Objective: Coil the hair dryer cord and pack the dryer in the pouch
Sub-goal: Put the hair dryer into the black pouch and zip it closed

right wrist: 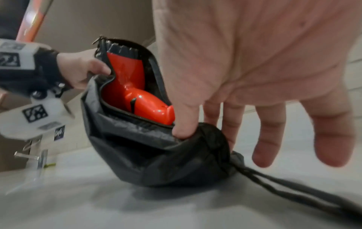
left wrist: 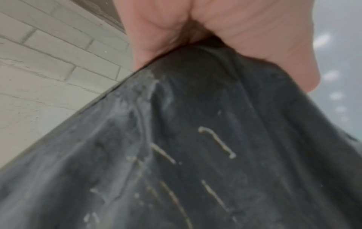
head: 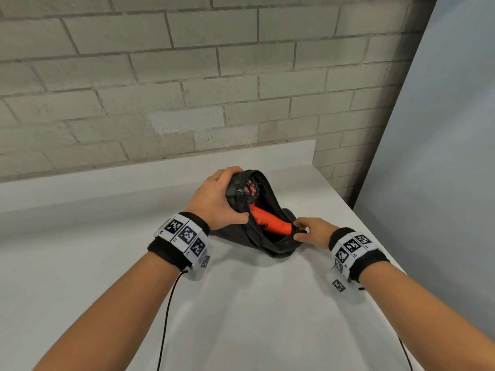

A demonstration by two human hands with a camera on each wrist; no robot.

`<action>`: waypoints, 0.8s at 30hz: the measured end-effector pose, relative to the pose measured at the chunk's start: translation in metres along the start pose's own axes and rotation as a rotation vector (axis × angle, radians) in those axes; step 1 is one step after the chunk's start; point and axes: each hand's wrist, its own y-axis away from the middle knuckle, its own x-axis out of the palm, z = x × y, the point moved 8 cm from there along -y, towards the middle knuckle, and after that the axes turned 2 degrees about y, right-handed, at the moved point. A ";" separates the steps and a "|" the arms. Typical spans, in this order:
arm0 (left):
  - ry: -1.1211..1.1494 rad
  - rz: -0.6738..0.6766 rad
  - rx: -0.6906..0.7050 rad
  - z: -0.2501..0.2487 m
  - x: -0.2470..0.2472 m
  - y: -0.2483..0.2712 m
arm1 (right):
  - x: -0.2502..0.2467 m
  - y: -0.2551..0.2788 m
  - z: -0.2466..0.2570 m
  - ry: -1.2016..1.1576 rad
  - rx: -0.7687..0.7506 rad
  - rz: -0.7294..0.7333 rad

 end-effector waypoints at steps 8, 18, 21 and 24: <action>0.061 -0.108 -0.066 0.011 -0.013 0.002 | -0.050 -0.001 -0.004 -0.061 -0.052 -0.325; 0.088 -0.081 -0.134 0.021 -0.013 0.003 | -0.142 0.071 0.046 -0.135 -0.296 -0.902; 0.146 -0.067 -0.139 0.021 -0.014 0.006 | -0.148 0.072 0.047 -0.175 -0.263 -0.957; 0.199 -0.060 -0.114 0.022 -0.012 0.012 | -0.138 0.061 0.039 -0.191 -0.192 -0.907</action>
